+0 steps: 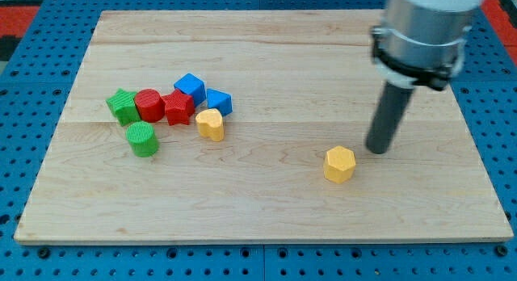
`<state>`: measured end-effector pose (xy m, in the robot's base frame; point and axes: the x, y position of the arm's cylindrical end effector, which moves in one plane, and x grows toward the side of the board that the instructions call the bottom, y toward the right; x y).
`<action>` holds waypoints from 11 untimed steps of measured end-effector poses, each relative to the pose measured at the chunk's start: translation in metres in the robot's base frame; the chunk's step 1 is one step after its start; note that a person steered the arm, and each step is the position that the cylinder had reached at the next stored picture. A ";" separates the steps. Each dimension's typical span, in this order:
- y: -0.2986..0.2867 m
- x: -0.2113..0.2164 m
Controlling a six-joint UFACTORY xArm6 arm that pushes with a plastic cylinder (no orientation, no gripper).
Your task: Place the yellow hexagon towards right side of the green circle
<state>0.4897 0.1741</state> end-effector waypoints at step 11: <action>-0.321 0.010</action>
<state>0.5001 -0.1467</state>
